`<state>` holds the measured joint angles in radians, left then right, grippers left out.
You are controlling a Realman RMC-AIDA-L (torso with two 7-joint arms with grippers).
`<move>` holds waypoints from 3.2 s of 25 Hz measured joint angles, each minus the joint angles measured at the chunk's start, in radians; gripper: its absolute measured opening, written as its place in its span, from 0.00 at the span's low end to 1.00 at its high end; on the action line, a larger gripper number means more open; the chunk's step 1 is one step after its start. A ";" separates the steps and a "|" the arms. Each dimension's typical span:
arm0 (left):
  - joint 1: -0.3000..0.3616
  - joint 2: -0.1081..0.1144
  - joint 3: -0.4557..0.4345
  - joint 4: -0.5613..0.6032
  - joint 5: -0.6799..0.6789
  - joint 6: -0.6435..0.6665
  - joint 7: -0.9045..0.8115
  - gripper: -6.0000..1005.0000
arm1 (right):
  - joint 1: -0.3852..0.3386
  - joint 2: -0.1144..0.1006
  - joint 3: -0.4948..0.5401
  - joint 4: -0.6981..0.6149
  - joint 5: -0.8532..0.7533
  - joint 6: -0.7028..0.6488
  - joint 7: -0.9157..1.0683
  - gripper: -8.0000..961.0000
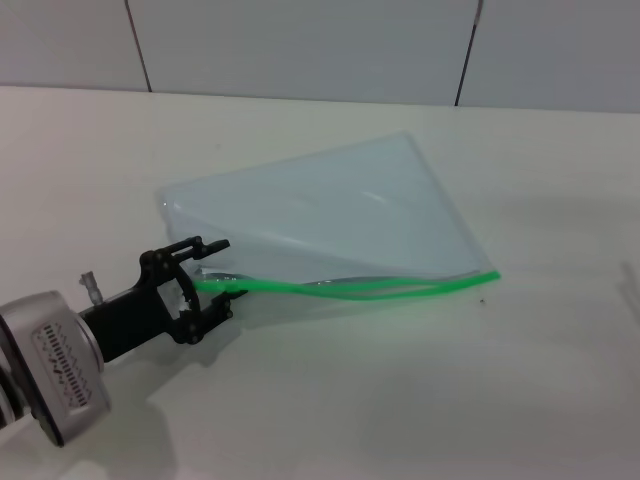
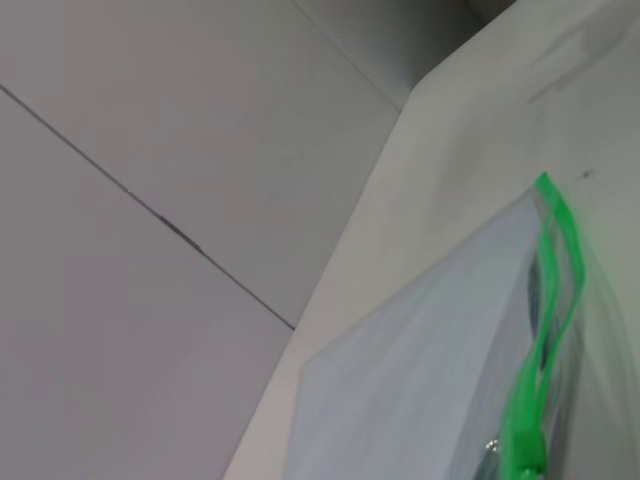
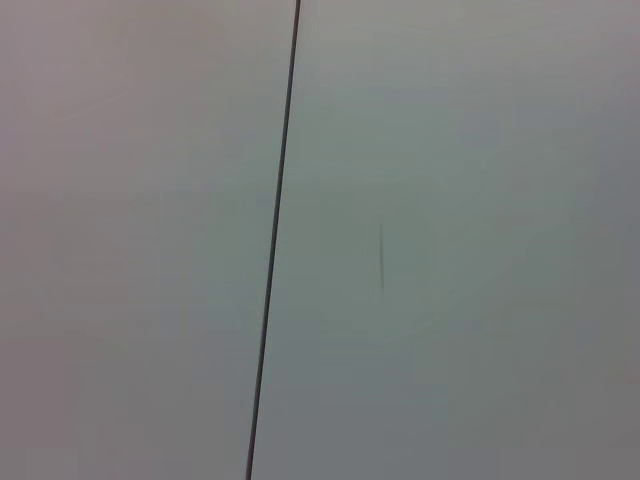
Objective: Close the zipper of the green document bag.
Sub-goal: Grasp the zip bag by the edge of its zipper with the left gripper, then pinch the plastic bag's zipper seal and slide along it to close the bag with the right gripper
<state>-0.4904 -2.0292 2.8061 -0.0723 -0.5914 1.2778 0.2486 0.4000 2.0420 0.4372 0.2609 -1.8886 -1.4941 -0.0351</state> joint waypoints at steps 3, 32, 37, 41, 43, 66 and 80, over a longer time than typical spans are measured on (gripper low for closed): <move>0.002 0.000 0.000 0.008 0.000 -0.002 0.002 0.55 | 0.000 0.001 0.000 0.000 0.000 -0.002 0.000 0.93; -0.017 0.003 0.002 0.066 -0.007 0.029 0.054 0.06 | 0.207 0.000 -0.371 -0.025 -0.307 0.125 -0.294 0.92; -0.023 0.004 0.003 0.071 0.013 0.061 0.050 0.06 | 0.253 0.003 -0.372 0.022 -0.421 0.255 -0.379 0.92; -0.028 0.002 0.003 0.073 0.024 0.069 0.049 0.06 | 0.264 0.003 -0.373 0.073 -0.452 0.336 -0.502 0.92; -0.029 0.002 0.003 0.082 0.028 0.075 0.049 0.06 | 0.264 0.004 -0.373 0.091 -0.456 0.355 -0.548 0.92; -0.028 0.000 0.003 0.097 0.063 0.085 0.053 0.06 | 0.272 0.006 -0.362 0.110 -0.457 0.406 -0.686 0.55; -0.025 0.000 0.003 0.097 0.064 0.086 0.056 0.06 | 0.274 0.006 -0.370 0.116 -0.458 0.409 -0.699 0.09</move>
<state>-0.5155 -2.0295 2.8087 0.0245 -0.5276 1.3639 0.3049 0.6741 2.0478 0.0674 0.3772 -2.3469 -1.0854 -0.7344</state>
